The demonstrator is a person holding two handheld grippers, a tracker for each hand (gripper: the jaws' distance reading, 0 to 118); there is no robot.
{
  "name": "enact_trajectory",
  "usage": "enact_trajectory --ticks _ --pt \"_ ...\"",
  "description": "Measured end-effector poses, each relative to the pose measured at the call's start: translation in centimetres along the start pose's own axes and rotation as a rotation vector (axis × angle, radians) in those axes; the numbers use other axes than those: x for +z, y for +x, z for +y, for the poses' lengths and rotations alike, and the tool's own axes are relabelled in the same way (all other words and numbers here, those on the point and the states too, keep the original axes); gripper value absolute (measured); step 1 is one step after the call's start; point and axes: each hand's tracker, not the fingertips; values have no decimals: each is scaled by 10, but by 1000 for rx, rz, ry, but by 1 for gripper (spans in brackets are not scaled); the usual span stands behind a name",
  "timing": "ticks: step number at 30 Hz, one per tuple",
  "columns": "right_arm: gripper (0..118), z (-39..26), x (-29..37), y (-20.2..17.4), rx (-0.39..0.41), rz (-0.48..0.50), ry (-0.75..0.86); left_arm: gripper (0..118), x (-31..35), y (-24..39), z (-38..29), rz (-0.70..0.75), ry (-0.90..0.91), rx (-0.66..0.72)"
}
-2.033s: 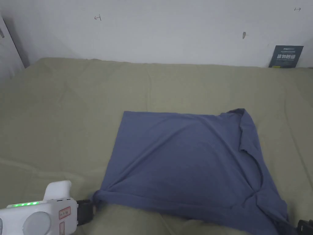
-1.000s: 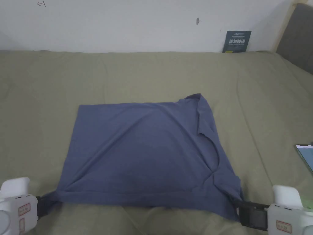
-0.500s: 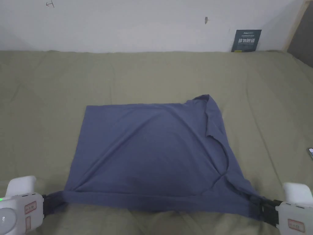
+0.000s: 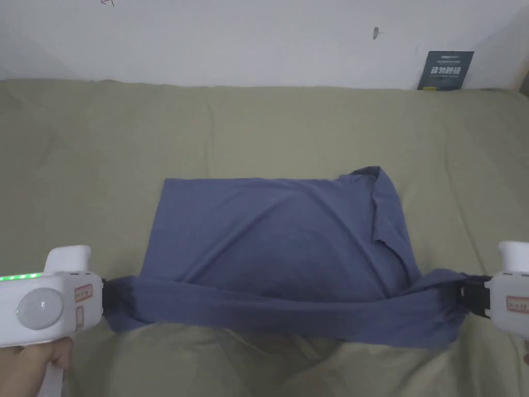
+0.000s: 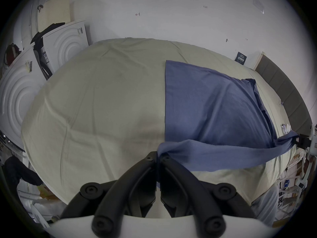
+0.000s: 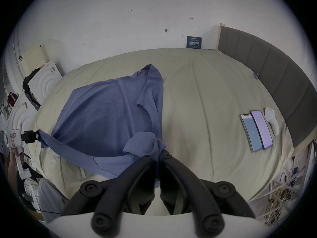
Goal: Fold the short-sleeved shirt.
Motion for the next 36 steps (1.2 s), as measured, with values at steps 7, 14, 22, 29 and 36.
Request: enact_trajectory --ticks 7,14,22,29,36 --pt "6 55 -57 -5 8 -9 -44 1 -43 14 42 3 -22 -34" --pt "6 87 -107 -5 39 -35 -108 1 -85 23 75 12 -42 -51" --pt "6 88 -140 14 -44 -48 -184 1 -119 24 82 36 -91 -63" --pt "71 88 -151 12 -42 -69 -231 21 -124 19 84 5 -111 -36" --pt "118 66 -87 13 -77 -26 -134 113 -91 -18 55 53 -94 -11"
